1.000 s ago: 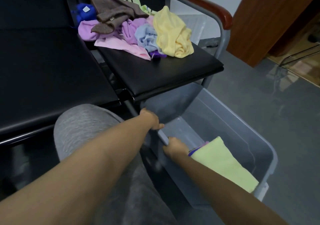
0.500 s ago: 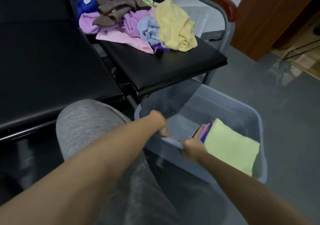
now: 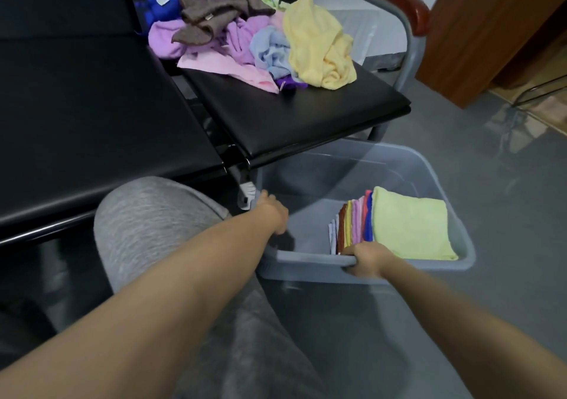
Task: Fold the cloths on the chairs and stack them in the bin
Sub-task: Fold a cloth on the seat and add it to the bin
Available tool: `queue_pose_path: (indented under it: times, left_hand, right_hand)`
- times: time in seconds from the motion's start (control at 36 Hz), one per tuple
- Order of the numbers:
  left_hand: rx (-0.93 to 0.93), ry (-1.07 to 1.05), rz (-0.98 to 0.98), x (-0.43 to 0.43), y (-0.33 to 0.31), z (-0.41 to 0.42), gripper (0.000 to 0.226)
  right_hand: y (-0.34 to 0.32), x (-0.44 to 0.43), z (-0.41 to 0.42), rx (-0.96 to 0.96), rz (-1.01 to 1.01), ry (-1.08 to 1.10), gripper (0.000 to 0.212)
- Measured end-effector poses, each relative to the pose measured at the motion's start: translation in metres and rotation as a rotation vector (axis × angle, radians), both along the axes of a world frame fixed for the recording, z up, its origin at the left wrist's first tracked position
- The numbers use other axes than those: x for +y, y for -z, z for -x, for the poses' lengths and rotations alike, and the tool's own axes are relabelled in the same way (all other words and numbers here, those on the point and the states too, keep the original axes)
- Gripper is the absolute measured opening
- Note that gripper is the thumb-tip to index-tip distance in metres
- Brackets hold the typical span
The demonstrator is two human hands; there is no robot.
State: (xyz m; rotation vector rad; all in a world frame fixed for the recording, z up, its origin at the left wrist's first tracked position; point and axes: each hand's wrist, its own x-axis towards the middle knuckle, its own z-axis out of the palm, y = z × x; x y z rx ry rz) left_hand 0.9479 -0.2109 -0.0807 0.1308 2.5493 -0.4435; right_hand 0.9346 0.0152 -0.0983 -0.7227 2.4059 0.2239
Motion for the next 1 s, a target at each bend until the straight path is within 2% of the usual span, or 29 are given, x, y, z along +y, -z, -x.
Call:
queue_pose_path:
  times: [0.08,0.17,0.25,0.31,0.36,0.47,0.53,0.58,0.61,0.67,0.78,0.83,0.89,1.0]
  left_hand:
    - [0.047,0.039,0.099,-0.007,0.002,0.006,0.054]
    - [0.069,-0.010,0.141,-0.013,0.004,0.012,0.060]
    - [0.035,-0.108,0.140,-0.020,0.005,0.011,0.059]
    - [0.027,-0.092,0.183,-0.020,0.003,0.008,0.060]
    - [-0.001,-0.040,0.261,-0.018,0.007,0.008,0.061]
    - [-0.194,0.034,0.492,-0.013,0.007,0.003,0.065]
    - [-0.199,0.028,0.272,-0.005,0.006,0.004,0.071]
    - [-0.356,0.210,0.448,0.003,-0.016,0.000,0.059]
    - [-0.387,0.134,0.478,0.011,-0.021,-0.002,0.050]
    - [-0.335,-0.015,0.391,0.021,-0.022,-0.007,0.039]
    - [-0.261,0.327,0.330,0.036,-0.013,-0.012,0.035]
    - [-0.301,0.270,0.313,0.042,-0.016,-0.013,0.033]
    - [-0.296,0.202,0.186,0.041,-0.019,-0.012,0.032]
    - [-0.322,0.215,0.072,0.039,-0.022,-0.004,0.035]
  right_hand:
    - [0.002,-0.014,-0.008,0.024,0.097,-0.048,0.027]
    - [0.010,-0.048,-0.022,0.093,0.190,-0.188,0.036]
    - [0.016,-0.072,-0.027,0.199,0.162,-0.241,0.039]
    - [0.015,-0.072,-0.022,0.224,0.123,-0.248,0.042]
    - [0.015,-0.069,-0.019,0.202,0.120,-0.260,0.042]
    - [0.015,-0.068,-0.019,0.135,0.097,-0.288,0.043]
    - [0.012,-0.062,-0.018,0.095,0.099,-0.283,0.045]
    - [0.007,-0.053,-0.015,0.052,0.089,-0.277,0.047]
    - [0.005,-0.047,-0.013,0.039,0.075,-0.288,0.046]
    - [0.002,-0.033,-0.007,0.036,0.051,-0.363,0.041]
    - [0.002,-0.011,0.004,0.032,0.070,-0.510,0.034]
    - [0.001,-0.008,0.011,0.027,0.050,-0.572,0.032]
    - [-0.001,-0.004,0.019,0.010,0.015,-0.619,0.031]
    - [-0.004,0.008,0.035,-0.017,-0.032,-0.616,0.028]
